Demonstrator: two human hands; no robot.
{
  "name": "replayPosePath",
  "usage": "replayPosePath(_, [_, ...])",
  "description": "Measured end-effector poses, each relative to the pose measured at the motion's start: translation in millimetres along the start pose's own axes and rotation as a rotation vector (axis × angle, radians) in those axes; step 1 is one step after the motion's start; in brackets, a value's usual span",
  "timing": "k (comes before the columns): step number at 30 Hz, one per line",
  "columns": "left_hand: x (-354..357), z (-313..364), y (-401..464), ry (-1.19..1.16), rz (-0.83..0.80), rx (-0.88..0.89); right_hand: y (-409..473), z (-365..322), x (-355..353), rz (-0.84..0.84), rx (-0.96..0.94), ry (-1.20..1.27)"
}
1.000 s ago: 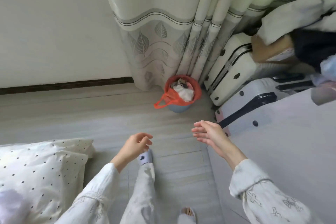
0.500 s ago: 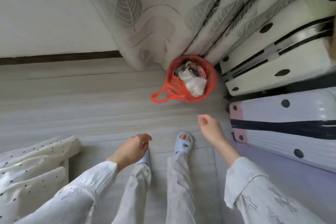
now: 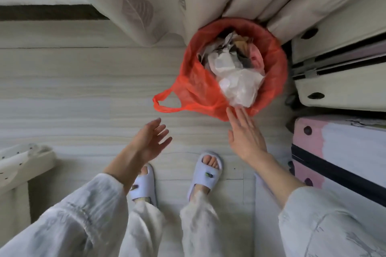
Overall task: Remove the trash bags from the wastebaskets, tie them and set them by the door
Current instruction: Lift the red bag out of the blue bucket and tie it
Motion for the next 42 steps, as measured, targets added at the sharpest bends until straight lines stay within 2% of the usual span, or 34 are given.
replayPosePath(5, [21,28,50,-0.189,-0.058,0.072,9,15,16,0.165,-0.105,-0.095])
replayPosePath(8, [40,47,44,-0.175,-0.090,0.121,6,14,17,0.210,-0.149,-0.125])
replayPosePath(12, [41,65,10,-0.012,0.105,0.269,2,8,3,0.280,-0.139,-0.033])
replayPosePath(15, [39,64,-24,0.007,0.145,0.336,-9,8,-20,0.389,-0.027,0.049])
replayPosePath(17, [37,61,-40,-0.014,0.167,0.336,-10,35,-28,0.422,0.298,0.369])
replayPosePath(19, [38,63,-48,-0.038,0.190,0.319,-14,63,-13,0.388,0.771,1.011])
replayPosePath(20, [40,66,-51,-0.045,0.192,0.311,-13,63,4,0.294,0.954,1.370])
replayPosePath(21, [43,71,-53,-0.052,0.189,0.312,-9,59,16,0.211,1.040,1.678])
replayPosePath(23, [47,84,-55,-0.048,0.190,0.340,6,57,20,0.187,1.015,2.077])
replayPosePath(25, [46,96,-59,0.004,0.218,0.389,17,60,14,0.214,0.943,2.223])
replayPosePath(31, [29,104,-66,0.113,0.370,0.485,21,83,-8,0.344,0.878,2.164])
replayPosePath(37, [23,103,-72,0.098,0.409,0.504,29,97,-39,0.398,0.844,2.274])
replayPosePath(42, [34,107,-80,0.114,0.396,0.529,33,117,-72,0.613,0.724,2.434])
Point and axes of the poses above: each hand's wrist, its own y-axis towards the middle knuckle, its own x-axis out of the palm, z = x × y, the point moved 8 cm from there along y, towards the middle knuckle, and after that the axes turned 14 degrees about y, right-handed, at the moved point
